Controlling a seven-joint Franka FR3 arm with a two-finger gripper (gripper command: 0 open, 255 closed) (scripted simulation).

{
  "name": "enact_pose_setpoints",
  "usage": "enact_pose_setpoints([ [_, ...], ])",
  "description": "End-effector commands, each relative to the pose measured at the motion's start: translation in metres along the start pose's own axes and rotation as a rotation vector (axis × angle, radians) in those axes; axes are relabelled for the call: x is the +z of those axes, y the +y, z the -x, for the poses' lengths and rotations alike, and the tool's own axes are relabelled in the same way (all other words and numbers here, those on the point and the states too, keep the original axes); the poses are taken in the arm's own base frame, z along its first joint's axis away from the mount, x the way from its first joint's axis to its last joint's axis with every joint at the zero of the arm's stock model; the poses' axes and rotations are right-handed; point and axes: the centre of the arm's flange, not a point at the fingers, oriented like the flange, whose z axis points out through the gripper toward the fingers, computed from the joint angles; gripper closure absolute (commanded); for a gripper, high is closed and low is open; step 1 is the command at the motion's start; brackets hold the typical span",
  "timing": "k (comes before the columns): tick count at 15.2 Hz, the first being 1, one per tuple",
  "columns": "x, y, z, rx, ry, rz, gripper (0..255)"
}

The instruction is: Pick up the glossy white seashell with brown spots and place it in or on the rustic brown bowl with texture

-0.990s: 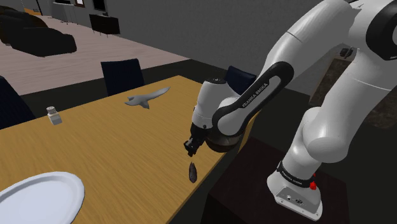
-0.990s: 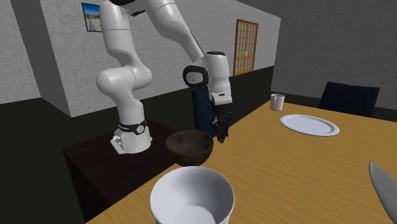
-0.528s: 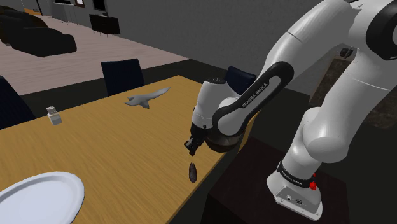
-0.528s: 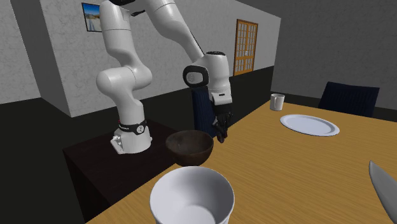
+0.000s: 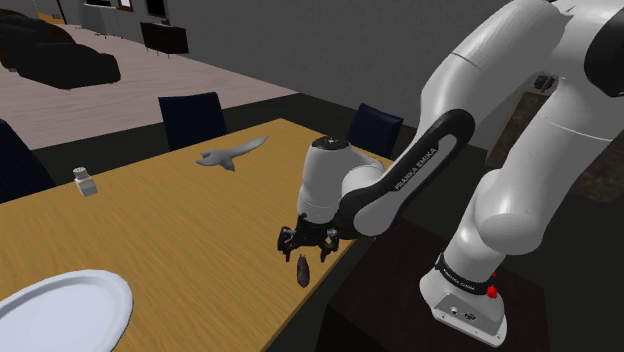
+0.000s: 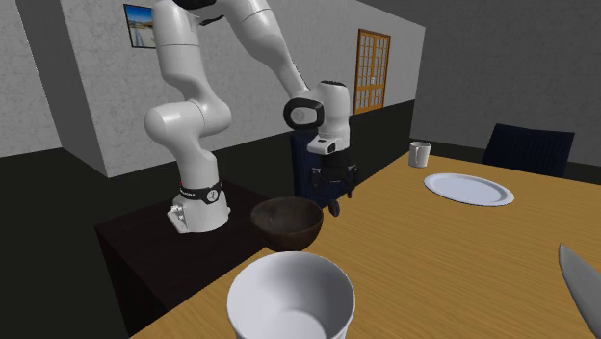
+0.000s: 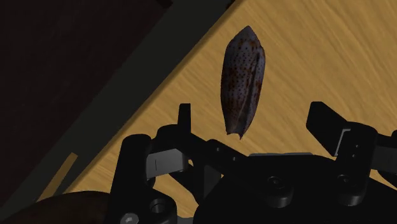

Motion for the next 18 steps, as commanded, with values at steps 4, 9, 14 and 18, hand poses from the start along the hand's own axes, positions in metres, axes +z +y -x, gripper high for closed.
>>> enact_pose_setpoints([
  [4, 0.026, -0.001, 0.005, 0.057, 0.000, 0.005, 0],
  [9, 0.034, -0.001, 0.005, 0.057, 0.000, 0.005, 0],
  [14, 0.034, -0.001, 0.005, 0.057, 0.000, 0.005, 0],
  [18, 0.034, -0.001, 0.005, 0.057, 0.000, 0.005, 255],
])
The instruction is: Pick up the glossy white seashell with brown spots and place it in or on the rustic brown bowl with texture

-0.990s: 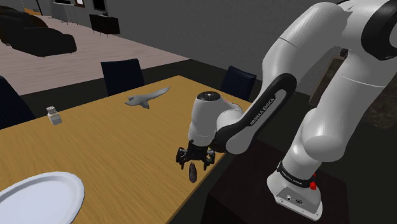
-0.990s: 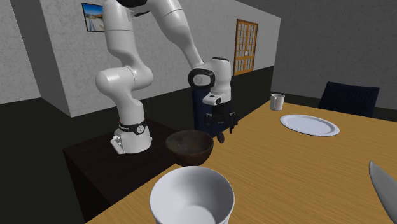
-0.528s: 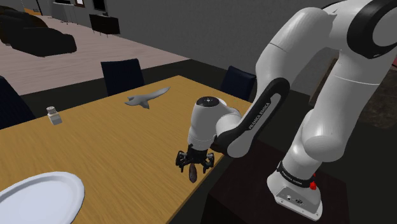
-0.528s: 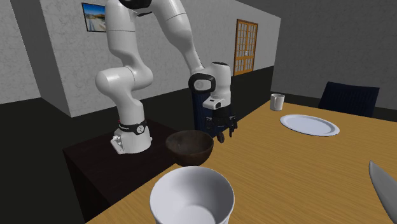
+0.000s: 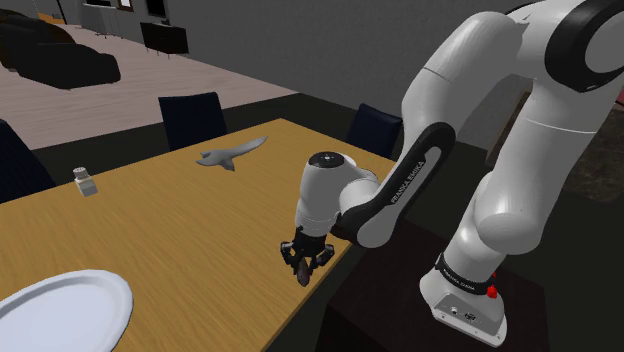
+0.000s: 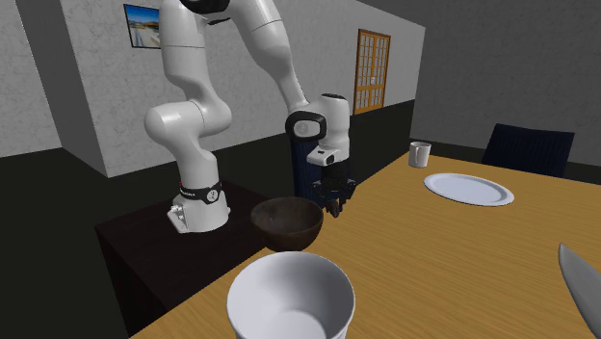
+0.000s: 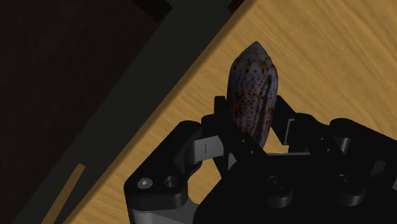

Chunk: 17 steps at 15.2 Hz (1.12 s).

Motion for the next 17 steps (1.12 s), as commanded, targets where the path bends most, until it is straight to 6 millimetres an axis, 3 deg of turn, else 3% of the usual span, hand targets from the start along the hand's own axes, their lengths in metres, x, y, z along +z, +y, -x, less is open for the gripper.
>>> enact_pose_setpoints([
  [1, 0.000, 0.000, 0.000, 0.000, 0.000, 0.000, 255],
  [6, 0.000, 0.000, 0.000, 0.000, 0.000, 0.000, 255],
  [17, -0.058, -0.003, 0.000, 0.000, 0.000, 0.000, 255],
])
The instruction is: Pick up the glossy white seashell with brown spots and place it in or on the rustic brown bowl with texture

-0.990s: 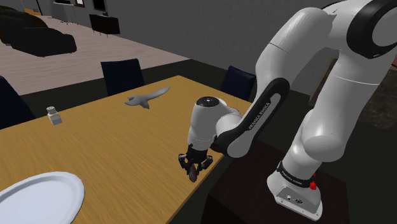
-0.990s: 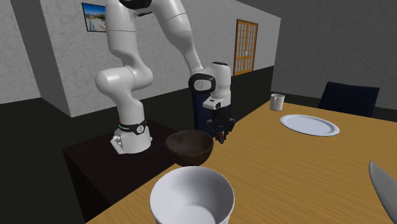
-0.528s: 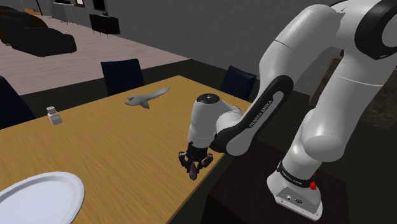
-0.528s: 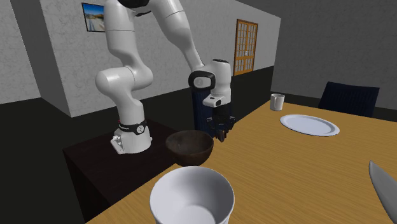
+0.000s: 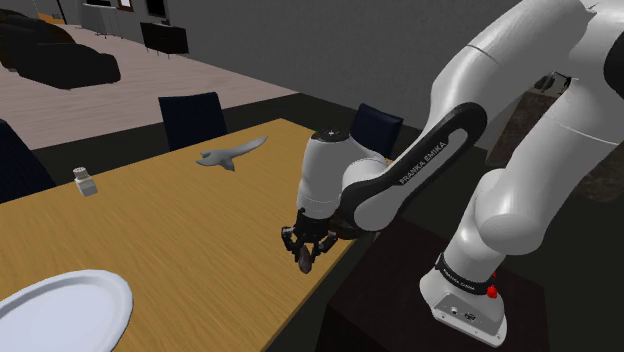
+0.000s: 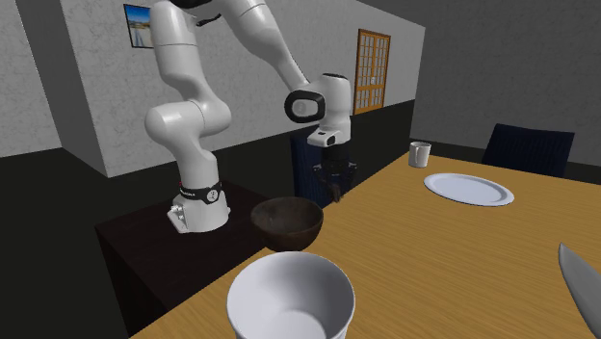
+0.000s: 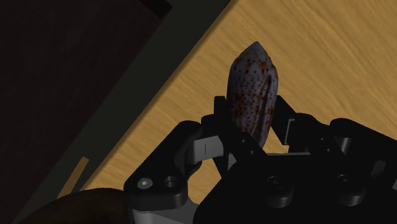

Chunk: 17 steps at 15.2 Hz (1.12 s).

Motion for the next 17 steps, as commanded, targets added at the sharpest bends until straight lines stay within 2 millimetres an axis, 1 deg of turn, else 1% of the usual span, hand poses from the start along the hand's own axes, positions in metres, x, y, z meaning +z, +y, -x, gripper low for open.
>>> enact_pose_setpoints([
  [1, -0.011, 0.000, -0.001, 0.000, -0.001, 0.000, 255],
  [17, -0.095, -0.004, -0.001, 0.000, -0.001, 0.000, 255],
])
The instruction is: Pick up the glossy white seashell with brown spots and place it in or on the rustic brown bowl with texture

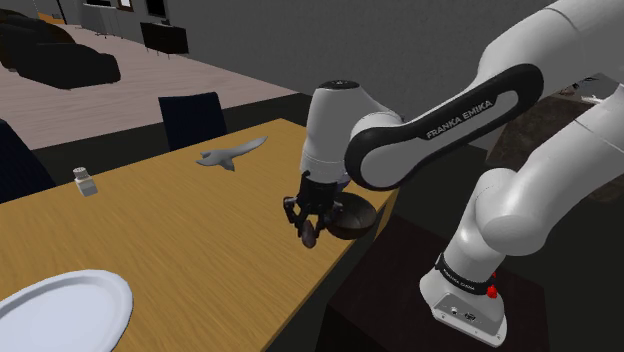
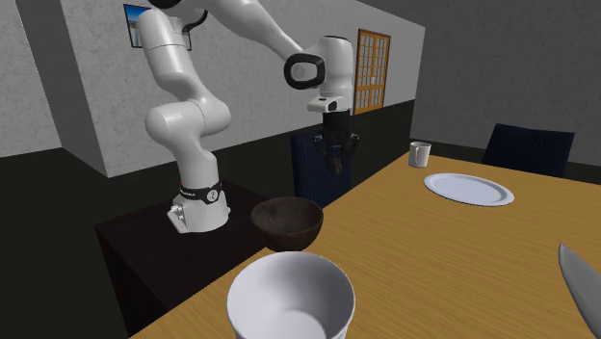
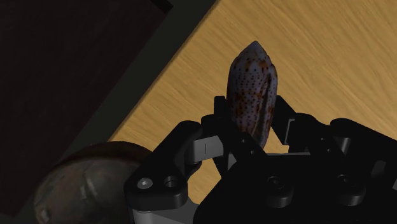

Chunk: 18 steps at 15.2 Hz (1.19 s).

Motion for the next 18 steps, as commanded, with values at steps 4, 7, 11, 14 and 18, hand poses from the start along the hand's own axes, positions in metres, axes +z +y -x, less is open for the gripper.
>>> enact_pose_setpoints([
  [4, -0.027, -0.001, 0.001, 0.000, 0.000, 0.000, 255],
  [7, -0.031, 0.016, -0.019, 0.000, 0.000, 0.000, 255],
  [11, -0.034, 0.049, -0.060, 0.000, 0.000, 0.000, 255],
  [14, -0.037, 0.074, -0.090, 0.000, 0.000, 0.000, 255],
  [18, -0.041, 0.108, -0.131, 0.000, 0.000, 0.000, 255],
])
